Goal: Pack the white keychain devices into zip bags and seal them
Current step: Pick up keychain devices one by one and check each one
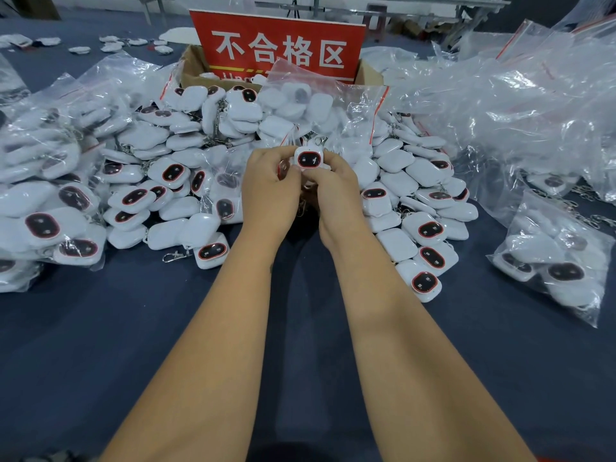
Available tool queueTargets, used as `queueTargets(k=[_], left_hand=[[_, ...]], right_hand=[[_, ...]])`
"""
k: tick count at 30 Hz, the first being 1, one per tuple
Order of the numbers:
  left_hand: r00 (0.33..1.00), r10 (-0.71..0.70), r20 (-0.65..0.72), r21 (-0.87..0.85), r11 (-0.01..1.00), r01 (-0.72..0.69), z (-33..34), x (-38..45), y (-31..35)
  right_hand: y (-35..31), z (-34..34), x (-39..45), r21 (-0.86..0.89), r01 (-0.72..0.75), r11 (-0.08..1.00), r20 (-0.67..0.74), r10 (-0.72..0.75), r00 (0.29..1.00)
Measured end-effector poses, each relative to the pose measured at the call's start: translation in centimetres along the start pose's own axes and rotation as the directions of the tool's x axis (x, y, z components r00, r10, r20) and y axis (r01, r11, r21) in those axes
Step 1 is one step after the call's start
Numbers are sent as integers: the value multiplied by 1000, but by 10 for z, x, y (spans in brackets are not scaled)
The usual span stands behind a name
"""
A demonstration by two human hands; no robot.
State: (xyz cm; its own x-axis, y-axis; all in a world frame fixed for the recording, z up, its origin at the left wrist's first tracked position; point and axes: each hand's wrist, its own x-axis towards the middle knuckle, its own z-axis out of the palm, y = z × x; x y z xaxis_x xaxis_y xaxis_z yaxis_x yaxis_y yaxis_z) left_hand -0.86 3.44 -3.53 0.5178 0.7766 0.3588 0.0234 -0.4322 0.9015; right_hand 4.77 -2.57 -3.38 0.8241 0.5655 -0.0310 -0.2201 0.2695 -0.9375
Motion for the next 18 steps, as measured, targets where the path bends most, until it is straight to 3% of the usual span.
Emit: queueTargets(k=[18], left_hand=[[1000,-13,-3,-21,1000,13,1,-1,-2]], right_hand=[[0,0,1,-29,27,999,-17,-28,999]])
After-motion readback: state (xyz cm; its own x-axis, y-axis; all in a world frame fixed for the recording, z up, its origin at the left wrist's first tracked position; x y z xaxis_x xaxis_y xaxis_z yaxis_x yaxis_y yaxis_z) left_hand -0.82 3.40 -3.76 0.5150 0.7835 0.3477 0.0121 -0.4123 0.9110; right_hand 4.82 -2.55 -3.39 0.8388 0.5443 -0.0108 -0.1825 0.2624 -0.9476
